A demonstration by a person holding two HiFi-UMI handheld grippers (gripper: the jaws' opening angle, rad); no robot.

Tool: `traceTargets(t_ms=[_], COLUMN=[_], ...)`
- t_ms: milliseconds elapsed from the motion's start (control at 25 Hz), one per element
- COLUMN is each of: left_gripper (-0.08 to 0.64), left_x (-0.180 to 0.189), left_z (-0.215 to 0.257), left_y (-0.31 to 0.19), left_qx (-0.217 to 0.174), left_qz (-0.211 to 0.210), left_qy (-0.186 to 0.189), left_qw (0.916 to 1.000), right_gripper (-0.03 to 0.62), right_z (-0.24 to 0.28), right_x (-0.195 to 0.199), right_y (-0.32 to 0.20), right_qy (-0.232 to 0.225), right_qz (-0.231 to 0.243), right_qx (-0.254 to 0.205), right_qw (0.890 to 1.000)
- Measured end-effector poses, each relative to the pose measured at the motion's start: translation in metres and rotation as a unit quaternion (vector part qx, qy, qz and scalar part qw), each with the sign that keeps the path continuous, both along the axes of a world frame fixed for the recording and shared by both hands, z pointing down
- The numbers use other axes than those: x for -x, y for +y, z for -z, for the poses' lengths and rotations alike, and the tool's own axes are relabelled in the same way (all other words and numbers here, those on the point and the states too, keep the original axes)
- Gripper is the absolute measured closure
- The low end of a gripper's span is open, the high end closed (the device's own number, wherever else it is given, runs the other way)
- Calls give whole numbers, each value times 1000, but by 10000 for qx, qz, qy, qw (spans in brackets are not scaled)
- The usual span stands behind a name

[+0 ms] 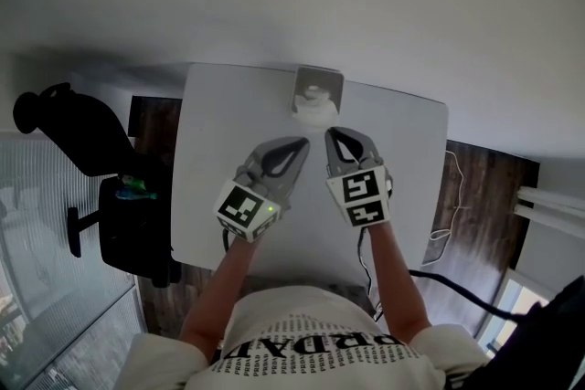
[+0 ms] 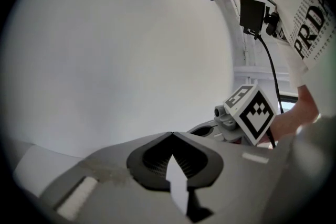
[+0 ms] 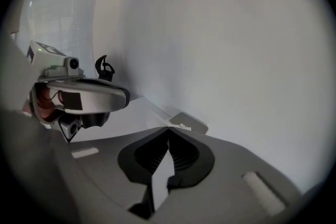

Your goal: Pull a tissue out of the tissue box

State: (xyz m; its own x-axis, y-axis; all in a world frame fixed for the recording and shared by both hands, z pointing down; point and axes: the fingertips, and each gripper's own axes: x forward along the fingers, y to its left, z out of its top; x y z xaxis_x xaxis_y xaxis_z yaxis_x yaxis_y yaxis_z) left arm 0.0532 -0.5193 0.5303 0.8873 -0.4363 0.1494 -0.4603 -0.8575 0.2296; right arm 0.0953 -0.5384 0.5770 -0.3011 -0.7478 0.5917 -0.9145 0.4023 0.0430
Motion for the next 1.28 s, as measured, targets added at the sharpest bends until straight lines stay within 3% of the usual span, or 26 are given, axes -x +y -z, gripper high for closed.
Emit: traceTargets(t_ms=[720, 1280], left_gripper=[563, 563], left_x=[20, 21], left_z=[78, 115], left_y=[68, 104], left_qx=[-248, -426], left_qz=[61, 82], left_qy=[99, 148], left_qw=[9996, 9989], right_gripper=[583, 583], right_z=[101, 158], right_x=[18, 7], right_y=[77, 124], right_qy=[-389, -602], right_qz=[3, -114], right_qx=[-439, -731], right_qw=[9983, 9954])
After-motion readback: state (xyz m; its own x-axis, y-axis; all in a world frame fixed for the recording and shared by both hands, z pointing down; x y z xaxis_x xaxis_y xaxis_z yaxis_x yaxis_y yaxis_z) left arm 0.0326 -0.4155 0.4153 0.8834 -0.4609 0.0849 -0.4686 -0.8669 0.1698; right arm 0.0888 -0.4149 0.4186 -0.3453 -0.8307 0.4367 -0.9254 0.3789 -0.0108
